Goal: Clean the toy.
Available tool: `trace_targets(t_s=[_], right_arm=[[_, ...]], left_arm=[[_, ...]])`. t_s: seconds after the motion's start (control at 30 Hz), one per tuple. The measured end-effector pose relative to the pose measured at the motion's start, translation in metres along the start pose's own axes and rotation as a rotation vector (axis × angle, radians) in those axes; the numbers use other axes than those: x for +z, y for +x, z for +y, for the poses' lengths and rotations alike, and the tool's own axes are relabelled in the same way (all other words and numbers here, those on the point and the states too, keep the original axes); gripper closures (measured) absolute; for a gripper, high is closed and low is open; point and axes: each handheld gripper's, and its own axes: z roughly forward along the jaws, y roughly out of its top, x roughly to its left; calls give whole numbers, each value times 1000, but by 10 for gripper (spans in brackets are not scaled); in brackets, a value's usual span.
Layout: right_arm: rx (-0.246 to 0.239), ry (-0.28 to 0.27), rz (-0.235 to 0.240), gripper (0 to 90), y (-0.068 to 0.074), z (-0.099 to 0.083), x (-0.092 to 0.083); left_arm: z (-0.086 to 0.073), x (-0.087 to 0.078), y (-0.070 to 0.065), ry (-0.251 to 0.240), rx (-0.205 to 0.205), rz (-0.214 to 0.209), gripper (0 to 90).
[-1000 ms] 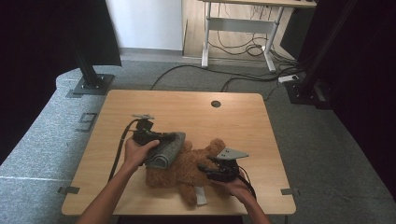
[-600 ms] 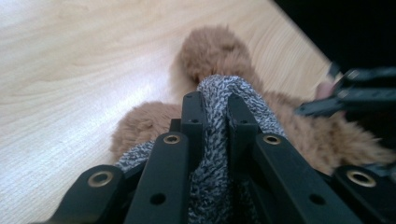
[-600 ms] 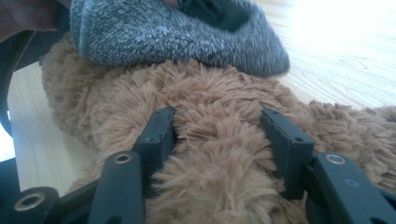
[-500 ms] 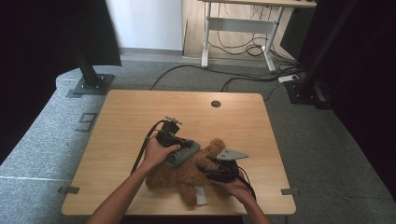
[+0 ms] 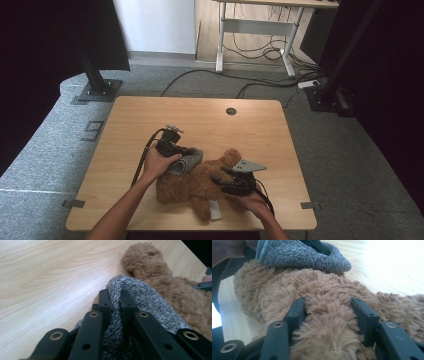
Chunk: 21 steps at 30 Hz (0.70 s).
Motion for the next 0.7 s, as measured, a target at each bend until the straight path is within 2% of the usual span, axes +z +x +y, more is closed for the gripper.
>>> trace_targets(t_s=[0.13, 0.27, 0.43, 0.53, 0.7], right_arm=[[3, -2, 0, 493, 0, 0, 0], [4, -1, 2, 496, -1, 0, 1], [4, -7, 6, 497, -1, -1, 1], [3, -10, 7, 497, -1, -1, 1], [-1, -12, 5, 497, 0, -2, 1]], left_arm=[[-3, -2, 11, -3, -29, 2, 819], [3, -2, 9, -23, -42, -60, 818], [18, 3, -3, -34, -27, -134, 817], [26, 11, -12, -28, -11, -140, 816], [37, 30, -25, 17, 21, -141, 814]])
